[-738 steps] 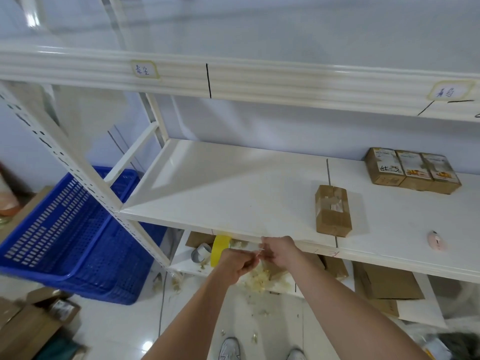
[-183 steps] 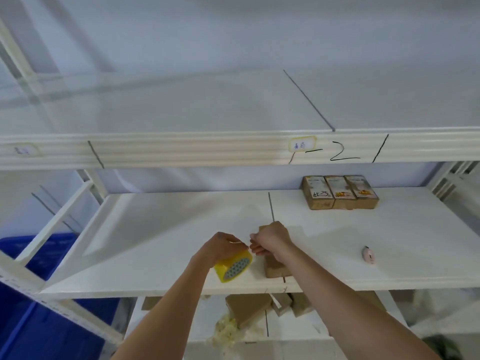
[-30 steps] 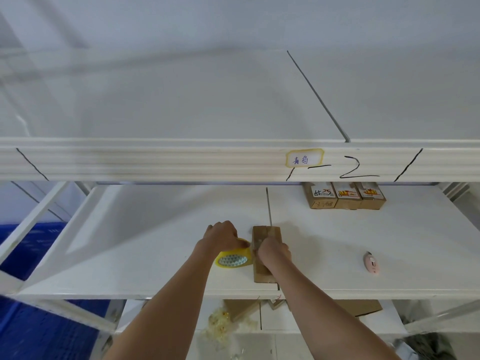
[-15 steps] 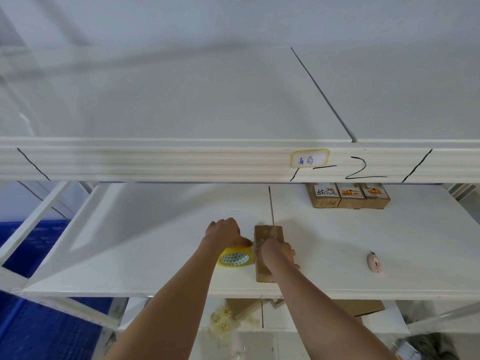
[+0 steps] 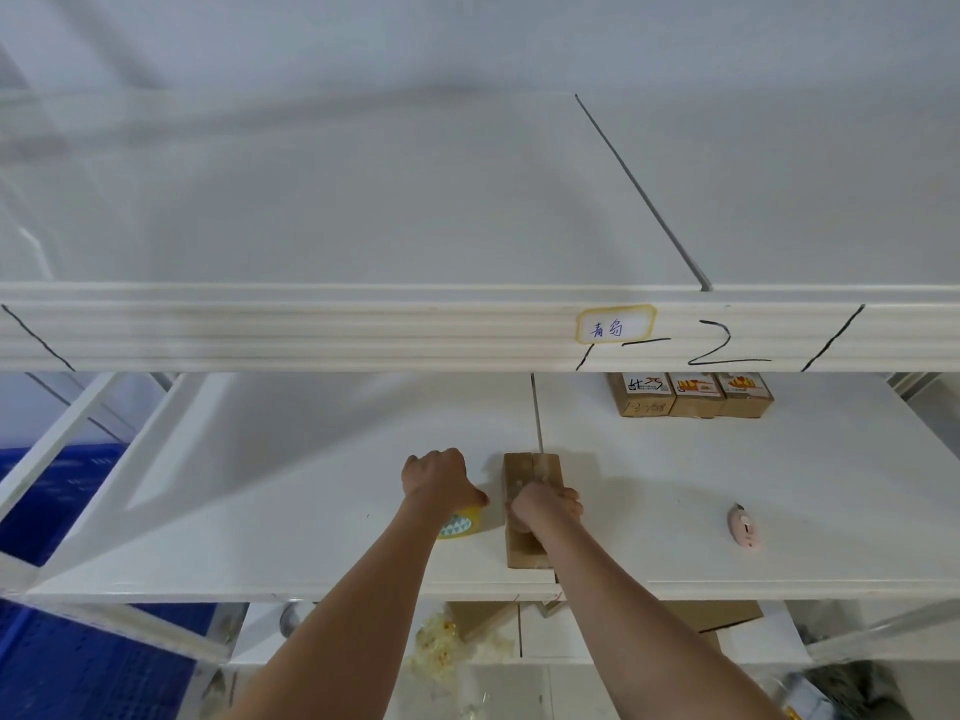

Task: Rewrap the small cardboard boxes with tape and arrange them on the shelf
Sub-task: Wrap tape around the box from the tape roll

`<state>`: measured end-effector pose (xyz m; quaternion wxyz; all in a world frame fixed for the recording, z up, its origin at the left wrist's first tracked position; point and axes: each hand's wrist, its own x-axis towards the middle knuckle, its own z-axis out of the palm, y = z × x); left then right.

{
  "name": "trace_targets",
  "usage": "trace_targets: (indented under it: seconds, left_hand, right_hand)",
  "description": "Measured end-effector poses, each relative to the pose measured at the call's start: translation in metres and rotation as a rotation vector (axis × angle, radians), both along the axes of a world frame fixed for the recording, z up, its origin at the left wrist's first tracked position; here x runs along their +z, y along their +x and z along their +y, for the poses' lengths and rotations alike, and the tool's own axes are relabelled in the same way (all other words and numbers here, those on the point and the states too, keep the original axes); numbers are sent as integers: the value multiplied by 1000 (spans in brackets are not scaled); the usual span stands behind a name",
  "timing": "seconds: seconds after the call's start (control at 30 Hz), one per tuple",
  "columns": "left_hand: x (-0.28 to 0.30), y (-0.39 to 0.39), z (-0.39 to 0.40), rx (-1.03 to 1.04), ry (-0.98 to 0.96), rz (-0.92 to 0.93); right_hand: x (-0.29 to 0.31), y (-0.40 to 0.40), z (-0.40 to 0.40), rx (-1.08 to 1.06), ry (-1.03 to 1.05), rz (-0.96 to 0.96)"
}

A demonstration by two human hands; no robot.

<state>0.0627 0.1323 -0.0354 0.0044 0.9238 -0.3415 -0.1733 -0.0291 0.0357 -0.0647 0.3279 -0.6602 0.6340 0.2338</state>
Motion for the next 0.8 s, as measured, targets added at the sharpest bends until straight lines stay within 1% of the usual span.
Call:
trace_targets:
  seconds: [0.1, 0.17, 0.33, 0.57, 0.7, 0.8]
  left_hand:
    - [-1, -1, -3, 26, 4, 15]
    - [-1, -2, -4, 51, 5, 25]
    - [0, -2, -4, 64, 9, 41]
    - [1, -4, -5, 48, 28, 28]
    - [5, 2, -4, 40, 20, 66]
    - [7, 10, 2, 20, 8, 130]
  right_hand:
    - [1, 0, 0, -8, 3, 43]
    - [7, -8, 5, 50, -26, 78]
    - [17, -14, 17, 75, -43, 19]
    - [15, -16, 12, 67, -67, -24]
    - [10, -16, 9, 89, -88, -38]
    - [3, -15, 6, 111, -110, -42]
